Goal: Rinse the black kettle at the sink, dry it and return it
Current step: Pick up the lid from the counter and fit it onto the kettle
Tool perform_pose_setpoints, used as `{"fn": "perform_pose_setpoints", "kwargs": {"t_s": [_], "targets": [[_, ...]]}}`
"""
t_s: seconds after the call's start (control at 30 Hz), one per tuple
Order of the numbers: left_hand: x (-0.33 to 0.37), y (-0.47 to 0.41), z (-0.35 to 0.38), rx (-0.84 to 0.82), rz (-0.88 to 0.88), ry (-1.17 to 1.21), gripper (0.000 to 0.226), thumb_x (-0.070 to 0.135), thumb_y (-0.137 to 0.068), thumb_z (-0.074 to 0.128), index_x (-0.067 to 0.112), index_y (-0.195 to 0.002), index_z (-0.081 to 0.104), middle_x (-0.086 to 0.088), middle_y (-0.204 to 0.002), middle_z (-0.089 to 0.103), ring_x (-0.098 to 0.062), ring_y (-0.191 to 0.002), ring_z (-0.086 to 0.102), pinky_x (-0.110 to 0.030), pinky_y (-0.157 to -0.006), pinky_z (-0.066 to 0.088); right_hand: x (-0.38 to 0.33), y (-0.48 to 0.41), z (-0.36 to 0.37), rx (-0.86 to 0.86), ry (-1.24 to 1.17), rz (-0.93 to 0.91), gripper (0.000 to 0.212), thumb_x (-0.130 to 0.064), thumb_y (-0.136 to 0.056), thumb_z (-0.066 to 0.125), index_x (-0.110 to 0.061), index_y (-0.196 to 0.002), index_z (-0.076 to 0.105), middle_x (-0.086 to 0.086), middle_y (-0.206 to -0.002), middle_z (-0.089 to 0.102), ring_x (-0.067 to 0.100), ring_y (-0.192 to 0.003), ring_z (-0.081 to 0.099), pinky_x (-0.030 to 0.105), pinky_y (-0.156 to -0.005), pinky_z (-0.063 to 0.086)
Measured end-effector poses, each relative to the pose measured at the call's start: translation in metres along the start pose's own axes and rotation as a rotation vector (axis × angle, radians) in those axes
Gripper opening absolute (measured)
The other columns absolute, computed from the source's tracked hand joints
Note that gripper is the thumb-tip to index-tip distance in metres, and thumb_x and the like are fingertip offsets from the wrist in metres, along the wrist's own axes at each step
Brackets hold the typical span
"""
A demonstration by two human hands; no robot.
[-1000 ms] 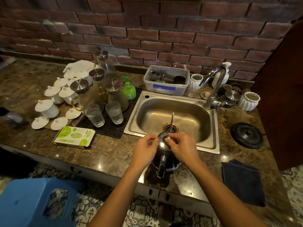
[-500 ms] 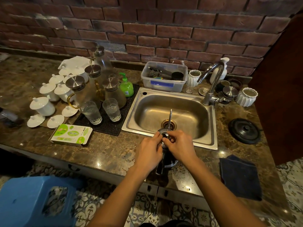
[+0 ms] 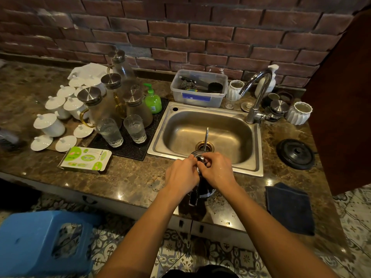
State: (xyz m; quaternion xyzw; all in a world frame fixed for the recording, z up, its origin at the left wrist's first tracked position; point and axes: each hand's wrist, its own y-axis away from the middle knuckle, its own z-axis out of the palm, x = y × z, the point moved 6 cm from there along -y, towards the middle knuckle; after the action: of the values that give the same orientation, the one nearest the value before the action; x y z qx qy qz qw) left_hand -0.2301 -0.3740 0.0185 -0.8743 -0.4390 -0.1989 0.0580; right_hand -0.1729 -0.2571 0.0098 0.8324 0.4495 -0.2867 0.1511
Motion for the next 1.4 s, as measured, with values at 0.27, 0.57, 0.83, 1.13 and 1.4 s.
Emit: {"fn": "perform_pose_setpoints", "kwargs": {"t_s": [0.27, 0.57, 0.83, 1.13, 1.4], "targets": [[0.0, 0.009, -0.005, -0.024, -0.031, 0.053, 0.032, 0.025, -0.098, 0.051, 0.028, -0.129, 0.06, -0.003, -0.119, 0.072, -0.028, -0.112, 0.065, -0.041, -0.079, 0.053, 0.002, -0.001, 0.008, 0.003, 0.043, 0.026, 0.031, -0.035, -0.092, 0.065, -0.023, -0.12, 0.072, 0.003, -0.111, 0.072, 0.022, -0.102, 0.065, 0.026, -0.079, 0.039], [0.008, 0.024, 0.011, -0.244, 0.044, -0.055, 0.063, 0.024, -0.09, 0.056, 0.021, -0.145, 0.028, -0.009, -0.152, 0.043, -0.038, -0.126, 0.051, -0.054, -0.095, 0.05, -0.003, -0.002, 0.004, -0.057, 0.07, 0.094, 0.033, -0.029, -0.09, 0.066, -0.017, -0.12, 0.068, 0.006, -0.113, 0.072, 0.022, -0.103, 0.065, 0.03, -0.09, 0.046], [-0.002, 0.053, 0.01, -0.083, 0.13, 0.062, 0.053, 0.037, -0.095, 0.054, 0.025, -0.145, 0.042, 0.001, -0.155, 0.039, -0.029, -0.134, 0.044, -0.049, -0.108, 0.043, 0.021, 0.043, -0.02, -0.036, -0.252, 0.16, 0.05, -0.018, -0.086, 0.073, -0.02, -0.134, 0.058, -0.002, -0.097, 0.068, 0.013, -0.083, 0.068, 0.039, -0.086, 0.061], [0.035, 0.091, 0.043, -0.061, 0.232, 0.327, 0.021, 0.03, -0.097, 0.058, 0.022, -0.111, 0.071, 0.01, -0.101, 0.064, 0.002, -0.088, 0.055, -0.016, -0.082, 0.049, 0.115, 0.103, -0.032, -0.028, -0.263, 0.348, 0.046, -0.022, -0.089, 0.074, -0.016, -0.132, 0.061, -0.001, -0.104, 0.069, 0.009, -0.083, 0.067, 0.029, -0.086, 0.057], [0.081, 0.084, 0.137, -0.328, -0.061, 0.531, 0.013, 0.026, -0.097, 0.06, 0.023, -0.098, 0.072, 0.013, -0.085, 0.065, -0.008, -0.085, 0.064, -0.014, -0.07, 0.042, 0.22, 0.135, -0.067, -0.048, -0.256, 0.552, 0.043, -0.029, -0.088, 0.074, -0.017, -0.129, 0.064, 0.004, -0.117, 0.074, 0.017, -0.103, 0.069, 0.034, -0.098, 0.053]]}}
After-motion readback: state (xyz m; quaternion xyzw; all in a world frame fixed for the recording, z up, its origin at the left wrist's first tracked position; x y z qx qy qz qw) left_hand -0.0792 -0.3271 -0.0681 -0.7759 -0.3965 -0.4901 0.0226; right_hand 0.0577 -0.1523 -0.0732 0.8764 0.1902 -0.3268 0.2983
